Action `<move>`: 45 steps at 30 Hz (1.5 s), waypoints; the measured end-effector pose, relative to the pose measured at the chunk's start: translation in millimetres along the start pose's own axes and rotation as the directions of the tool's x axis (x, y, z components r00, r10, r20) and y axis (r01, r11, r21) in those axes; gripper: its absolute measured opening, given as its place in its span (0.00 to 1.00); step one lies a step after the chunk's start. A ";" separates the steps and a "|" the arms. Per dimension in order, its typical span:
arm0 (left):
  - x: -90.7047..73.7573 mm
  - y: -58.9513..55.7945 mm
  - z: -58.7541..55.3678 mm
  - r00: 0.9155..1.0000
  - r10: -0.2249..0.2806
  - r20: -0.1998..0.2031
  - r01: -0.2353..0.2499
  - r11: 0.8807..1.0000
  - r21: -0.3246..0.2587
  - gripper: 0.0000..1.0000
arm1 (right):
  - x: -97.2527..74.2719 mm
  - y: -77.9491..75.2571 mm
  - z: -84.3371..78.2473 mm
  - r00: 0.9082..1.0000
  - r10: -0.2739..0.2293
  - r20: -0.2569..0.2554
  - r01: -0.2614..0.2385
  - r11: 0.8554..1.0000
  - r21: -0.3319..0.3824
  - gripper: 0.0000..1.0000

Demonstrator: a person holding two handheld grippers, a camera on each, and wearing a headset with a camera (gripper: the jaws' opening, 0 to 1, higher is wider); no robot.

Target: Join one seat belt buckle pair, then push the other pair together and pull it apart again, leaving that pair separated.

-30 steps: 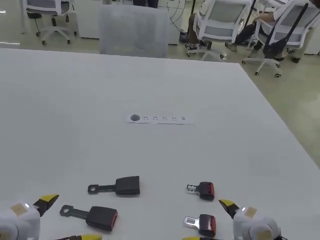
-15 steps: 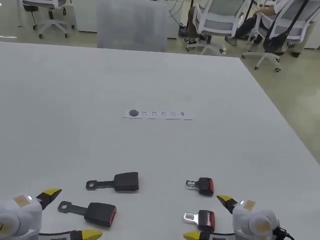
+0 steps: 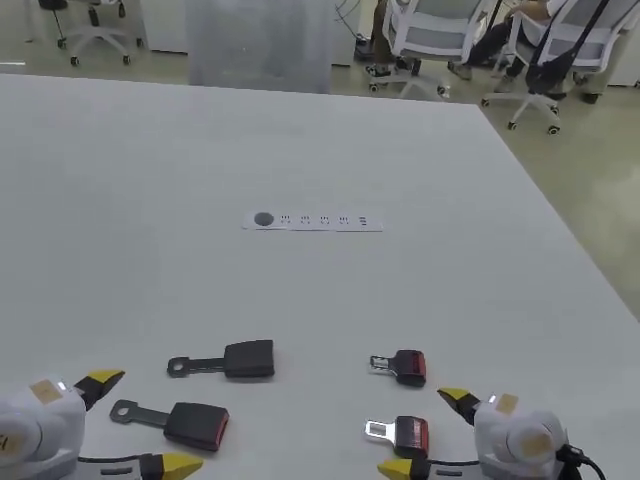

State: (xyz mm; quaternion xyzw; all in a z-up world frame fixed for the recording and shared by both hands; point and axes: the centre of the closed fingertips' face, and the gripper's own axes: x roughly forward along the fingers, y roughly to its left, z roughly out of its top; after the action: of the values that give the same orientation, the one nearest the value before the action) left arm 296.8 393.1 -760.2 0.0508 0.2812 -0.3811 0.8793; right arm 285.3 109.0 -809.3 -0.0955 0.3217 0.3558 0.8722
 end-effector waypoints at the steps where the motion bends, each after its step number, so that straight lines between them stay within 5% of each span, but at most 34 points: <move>1: 0.5 -0.1 -0.3 1.000 -0.002 -0.003 0.002 1.000 -0.002 1.00 | 0.1 -0.7 -0.4 1.000 0.001 -0.002 -0.001 1.000 0.000 0.88; 22: 23.1 -1.5 -8.7 0.991 -0.096 -0.098 0.105 0.990 0.095 0.97 | 8.6 -2.4 -16.0 0.990 0.106 -0.097 -0.111 0.992 -0.055 0.79; 39: 53.4 2.1 -30.9 0.956 -0.176 -0.236 0.232 0.944 0.236 0.83 | 18.2 -2.7 -34.5 0.953 0.208 -0.219 -0.234 0.967 -0.098 0.74; 45: 65.3 5.0 -35.3 0.943 -0.198 -0.266 0.264 0.934 0.241 0.79 | 19.8 -4.0 -35.3 0.941 0.241 -0.239 -0.270 0.958 -0.100 0.74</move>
State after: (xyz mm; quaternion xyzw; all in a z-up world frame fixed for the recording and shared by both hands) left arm 320.2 365.5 -825.2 0.1833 0.3331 -0.5089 0.7723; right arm 281.4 103.2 -849.4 -0.1497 0.4034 0.4735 0.7685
